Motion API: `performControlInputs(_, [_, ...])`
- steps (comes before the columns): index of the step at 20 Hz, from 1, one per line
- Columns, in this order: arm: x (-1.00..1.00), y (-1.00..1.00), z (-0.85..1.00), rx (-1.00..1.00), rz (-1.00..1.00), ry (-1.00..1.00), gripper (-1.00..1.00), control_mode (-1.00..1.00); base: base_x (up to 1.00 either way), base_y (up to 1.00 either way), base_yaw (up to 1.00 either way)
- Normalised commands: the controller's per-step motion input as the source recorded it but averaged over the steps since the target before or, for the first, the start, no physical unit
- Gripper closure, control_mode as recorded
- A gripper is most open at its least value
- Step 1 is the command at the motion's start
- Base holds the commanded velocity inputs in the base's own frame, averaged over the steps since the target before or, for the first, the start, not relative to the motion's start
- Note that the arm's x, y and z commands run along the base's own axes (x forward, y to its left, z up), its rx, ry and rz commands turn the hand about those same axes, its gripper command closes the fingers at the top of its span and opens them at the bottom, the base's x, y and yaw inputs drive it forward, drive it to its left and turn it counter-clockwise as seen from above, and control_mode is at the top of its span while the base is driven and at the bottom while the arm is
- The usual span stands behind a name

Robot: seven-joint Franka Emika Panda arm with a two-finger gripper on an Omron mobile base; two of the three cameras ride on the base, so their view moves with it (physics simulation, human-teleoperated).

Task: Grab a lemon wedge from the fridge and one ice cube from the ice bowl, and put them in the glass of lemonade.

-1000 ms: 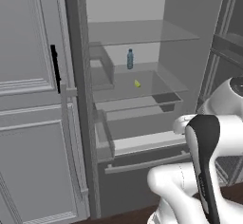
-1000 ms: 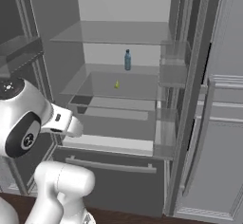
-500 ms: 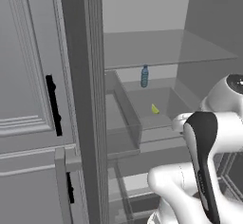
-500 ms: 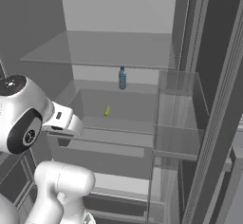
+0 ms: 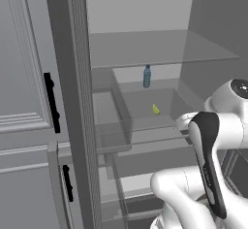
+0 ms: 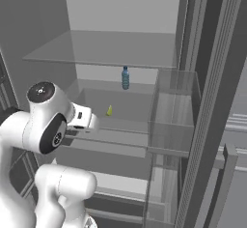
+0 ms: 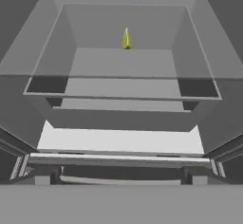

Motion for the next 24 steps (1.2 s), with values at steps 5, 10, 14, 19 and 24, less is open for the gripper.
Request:
performControlInputs(5, [0.62, 0.01, -0.16, 0.00, 0.00, -0.04, -1.00, -1.00, 0.00, 0.00, 0.00])
performControlInputs(10, [0.50, 0.02, -0.21, -0.01, -0.06, 0.00, -1.00, -1.00, 0.00, 0.00, 0.00])
performControlInputs(14, [0.57, 0.00, -0.22, 0.00, -0.04, -0.01, -1.00, -1.00, 0.00, 0.00, 0.00])
performControlInputs(19, [0.60, 0.00, -0.19, 0.00, 0.00, 0.00, -1.00, -1.00, 0.00, 0.00, 0.00])
performControlInputs(24, [0.65, 0.00, -0.21, 0.00, 0.00, 0.02, -1.00, -1.00, 0.00, 0.00, 0.00])
